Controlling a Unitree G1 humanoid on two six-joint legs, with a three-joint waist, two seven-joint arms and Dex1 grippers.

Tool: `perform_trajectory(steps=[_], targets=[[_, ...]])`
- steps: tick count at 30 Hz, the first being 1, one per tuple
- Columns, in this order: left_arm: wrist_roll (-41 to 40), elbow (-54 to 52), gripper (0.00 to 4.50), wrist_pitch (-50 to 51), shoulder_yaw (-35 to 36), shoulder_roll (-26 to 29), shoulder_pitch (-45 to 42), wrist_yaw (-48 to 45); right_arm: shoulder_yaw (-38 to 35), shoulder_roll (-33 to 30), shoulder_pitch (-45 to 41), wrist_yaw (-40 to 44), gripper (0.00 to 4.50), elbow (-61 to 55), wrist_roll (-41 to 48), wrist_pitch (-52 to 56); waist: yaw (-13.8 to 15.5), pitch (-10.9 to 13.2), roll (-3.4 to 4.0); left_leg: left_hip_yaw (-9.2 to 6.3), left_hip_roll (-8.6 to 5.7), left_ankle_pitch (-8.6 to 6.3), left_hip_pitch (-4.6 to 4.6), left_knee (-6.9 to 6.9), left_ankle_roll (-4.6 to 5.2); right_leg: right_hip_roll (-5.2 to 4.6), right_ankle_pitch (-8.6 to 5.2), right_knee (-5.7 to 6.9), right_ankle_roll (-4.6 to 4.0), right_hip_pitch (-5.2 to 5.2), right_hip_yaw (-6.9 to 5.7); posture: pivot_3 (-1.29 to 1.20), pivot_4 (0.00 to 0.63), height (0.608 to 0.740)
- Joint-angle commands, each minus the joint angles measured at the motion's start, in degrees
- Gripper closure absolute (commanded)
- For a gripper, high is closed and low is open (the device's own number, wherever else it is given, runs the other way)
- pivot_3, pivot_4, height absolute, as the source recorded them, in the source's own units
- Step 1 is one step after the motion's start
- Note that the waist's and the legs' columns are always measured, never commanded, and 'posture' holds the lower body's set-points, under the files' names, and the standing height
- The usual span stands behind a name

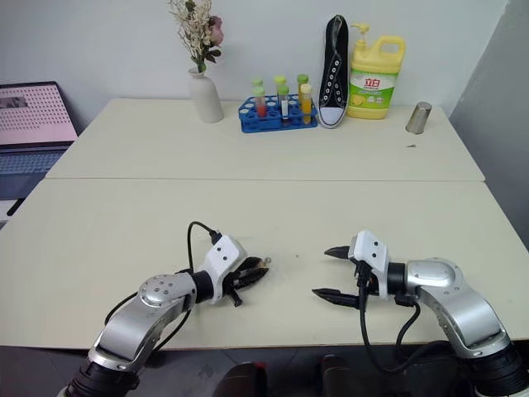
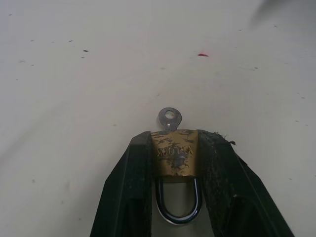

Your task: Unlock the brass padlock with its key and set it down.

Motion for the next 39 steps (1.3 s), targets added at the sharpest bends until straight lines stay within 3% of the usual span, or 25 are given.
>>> perform_trajectory(steps=[1, 8, 12, 16, 24, 35, 39], targets=[[2.5, 0.5, 3.52, -15.9, -0.7, 1.3, -3.5, -4.9, -1.6, 0.2, 0.0, -0.7, 0.0, -1.3, 0.5, -1.2, 0.1, 0.0, -0.03, 0.0, -0.01, 0.0, -0.01, 0.0, 0.0, 0.0, 0.0, 0.0, 0.0, 0.0, 0.0, 0.0, 0.15, 0.74], [16.1, 14.6, 3.52, -57.3, -5.9, 5.3, -16.4, -10.0, -4.7, 0.7, -0.2, -2.1, 0.0, -0.2, 2.2, -0.6, 0.8, 0.0, -0.03, 0.04, -0.07, 0.01, -0.05, 0.02, -0.01, 0.0, 0.04, -0.04, -0.06, 0.0, 0.01, 0.0, 0.15, 0.74], [22.0, 23.4, 3.52, -72.6, -6.6, 5.7, -21.3, -7.3, -6.2, 0.7, -0.3, -2.7, 0.0, -0.2, 4.0, 1.7, 0.6, 0.0, -0.03, 0.11, -0.06, 0.0, -0.07, 0.01, 0.0, 0.0, 0.15, -0.07, -0.24, -0.04, 0.07, 0.0, 0.15, 0.74], [30.2, 29.9, 3.52, -87.0, -5.9, 5.6, -25.4, -0.7, -9.0, 2.9, -2.7, -5.3, 0.0, -1.0, 11.9, 10.0, 0.7, 0.0, -0.04, 0.07, -0.02, 0.0, -0.09, 0.01, 0.0, 0.0, 0.16, -0.06, -0.26, -0.04, 0.02, 0.0, 0.15, 0.74], [34.4, 33.3, 3.52, -93.4, -5.3, 5.1, -26.1, 6.4, -7.1, 6.4, -8.5, -8.4, 0.0, 0.0, 16.9, 16.8, 0.6, 0.0, -0.04, 0.07, 0.0, 0.0, -0.1, 0.02, 0.0, -0.01, 0.18, -0.03, -0.23, -0.05, 0.01, 0.0, 0.15, 0.74], [36.2, 33.2, 3.52, -93.2, -5.4, 5.7, -25.9, 9.3, -5.5, 8.0, -11.0, -7.1, 0.0, 1.6, 18.5, 18.4, 0.6, 0.0, -0.03, 0.06, -0.01, 0.0, -0.11, 0.02, 0.0, -0.01, 0.19, -0.02, -0.22, -0.05, -0.03, 0.0, 0.15, 0.74], [36.5, 33.0, 3.52, -93.1, -5.6, 5.7, -26.0, 9.6, -5.0, 8.3, -11.3, -7.2, 0.9, 1.4, 18.6, 19.0, 0.6, 0.0, -0.03, 0.05, 0.0, 0.0, -0.11, 0.02, 0.0, -0.01, 0.19, -0.01, -0.23, -0.05, -0.04, 0.0, 0.15, 0.74]])
